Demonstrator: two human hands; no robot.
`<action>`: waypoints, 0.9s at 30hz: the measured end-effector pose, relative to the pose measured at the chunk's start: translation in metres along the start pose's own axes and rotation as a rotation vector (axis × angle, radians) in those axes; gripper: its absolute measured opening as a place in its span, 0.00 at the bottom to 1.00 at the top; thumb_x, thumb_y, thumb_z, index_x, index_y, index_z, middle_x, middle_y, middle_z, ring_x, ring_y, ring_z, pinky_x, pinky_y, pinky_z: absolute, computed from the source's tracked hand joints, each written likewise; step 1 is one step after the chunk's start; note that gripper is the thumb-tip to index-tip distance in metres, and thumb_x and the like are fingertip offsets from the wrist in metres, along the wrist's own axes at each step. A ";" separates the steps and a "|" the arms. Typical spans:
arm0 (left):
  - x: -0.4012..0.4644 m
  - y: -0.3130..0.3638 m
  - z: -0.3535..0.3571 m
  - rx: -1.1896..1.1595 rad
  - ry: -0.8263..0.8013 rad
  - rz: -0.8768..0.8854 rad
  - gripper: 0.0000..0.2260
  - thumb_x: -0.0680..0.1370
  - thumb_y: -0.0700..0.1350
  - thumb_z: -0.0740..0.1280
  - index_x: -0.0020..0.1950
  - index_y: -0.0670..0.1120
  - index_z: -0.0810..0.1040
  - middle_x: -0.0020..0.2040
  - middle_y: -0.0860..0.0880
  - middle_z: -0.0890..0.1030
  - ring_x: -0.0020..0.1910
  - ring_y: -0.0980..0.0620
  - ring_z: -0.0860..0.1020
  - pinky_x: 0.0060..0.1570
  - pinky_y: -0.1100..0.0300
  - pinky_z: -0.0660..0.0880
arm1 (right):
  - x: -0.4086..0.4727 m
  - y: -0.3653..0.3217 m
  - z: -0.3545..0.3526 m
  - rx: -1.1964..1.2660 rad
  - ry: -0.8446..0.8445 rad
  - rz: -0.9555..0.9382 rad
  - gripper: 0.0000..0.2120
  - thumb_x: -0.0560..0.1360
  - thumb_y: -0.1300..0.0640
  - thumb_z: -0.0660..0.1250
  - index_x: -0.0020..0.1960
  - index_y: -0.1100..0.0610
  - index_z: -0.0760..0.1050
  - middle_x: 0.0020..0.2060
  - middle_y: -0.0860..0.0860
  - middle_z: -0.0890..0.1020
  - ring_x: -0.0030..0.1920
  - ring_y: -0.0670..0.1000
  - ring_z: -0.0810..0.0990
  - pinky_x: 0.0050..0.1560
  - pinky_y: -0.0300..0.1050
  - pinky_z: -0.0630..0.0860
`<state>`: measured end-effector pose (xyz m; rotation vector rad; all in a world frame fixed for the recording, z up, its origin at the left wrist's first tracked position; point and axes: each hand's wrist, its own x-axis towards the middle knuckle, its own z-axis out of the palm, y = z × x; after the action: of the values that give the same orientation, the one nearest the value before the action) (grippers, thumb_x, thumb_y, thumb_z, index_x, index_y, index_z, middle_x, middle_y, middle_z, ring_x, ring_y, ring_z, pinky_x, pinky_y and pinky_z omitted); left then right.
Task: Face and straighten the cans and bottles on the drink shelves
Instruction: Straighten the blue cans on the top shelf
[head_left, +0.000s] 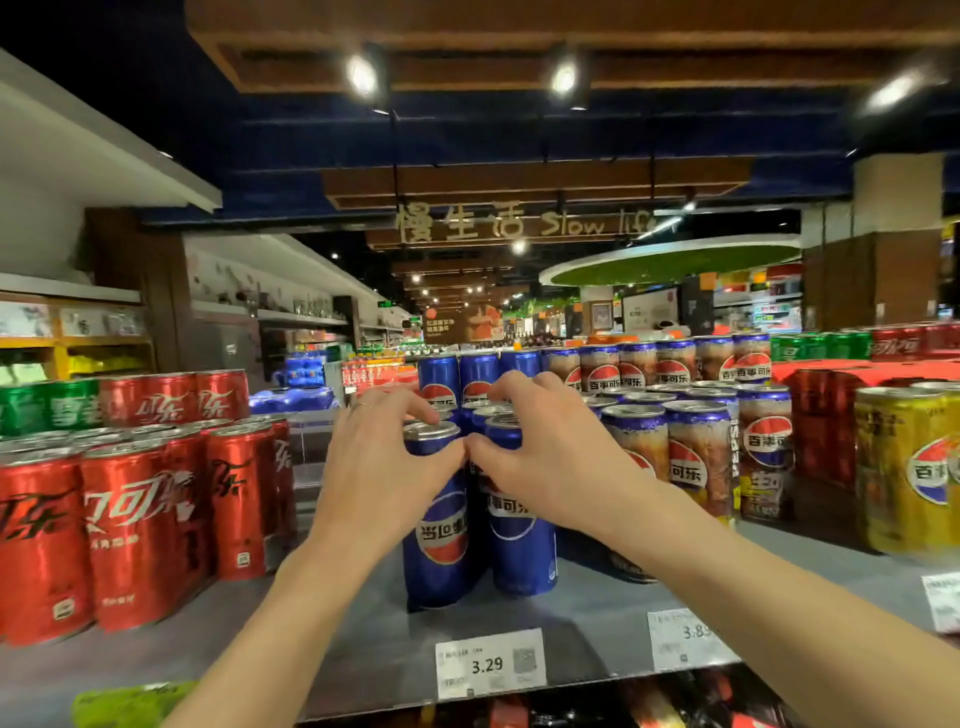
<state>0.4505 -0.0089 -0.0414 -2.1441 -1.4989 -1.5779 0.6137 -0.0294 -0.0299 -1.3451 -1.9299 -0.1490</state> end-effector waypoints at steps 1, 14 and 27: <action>-0.003 0.004 0.001 -0.008 0.037 -0.011 0.09 0.72 0.53 0.75 0.48 0.55 0.77 0.48 0.60 0.73 0.55 0.56 0.71 0.56 0.57 0.68 | -0.001 0.004 0.000 0.026 -0.020 -0.004 0.21 0.78 0.45 0.68 0.66 0.53 0.69 0.58 0.53 0.72 0.61 0.54 0.71 0.56 0.45 0.71; -0.015 0.038 0.003 0.068 -0.102 -0.116 0.18 0.76 0.46 0.68 0.66 0.52 0.76 0.67 0.56 0.75 0.66 0.56 0.71 0.60 0.63 0.64 | -0.008 0.028 0.013 0.543 -0.211 0.083 0.54 0.77 0.60 0.72 0.81 0.51 0.30 0.41 0.45 0.81 0.31 0.36 0.79 0.31 0.30 0.75; 0.014 0.066 0.022 -0.024 0.048 0.024 0.11 0.78 0.49 0.67 0.60 0.50 0.79 0.56 0.56 0.79 0.56 0.57 0.75 0.53 0.62 0.68 | -0.008 0.038 0.009 0.557 -0.149 0.070 0.50 0.71 0.44 0.76 0.82 0.47 0.48 0.65 0.36 0.71 0.54 0.32 0.76 0.51 0.27 0.74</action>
<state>0.5142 -0.0217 -0.0118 -2.1128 -1.4415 -1.6350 0.6417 -0.0144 -0.0533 -1.0611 -1.8501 0.5020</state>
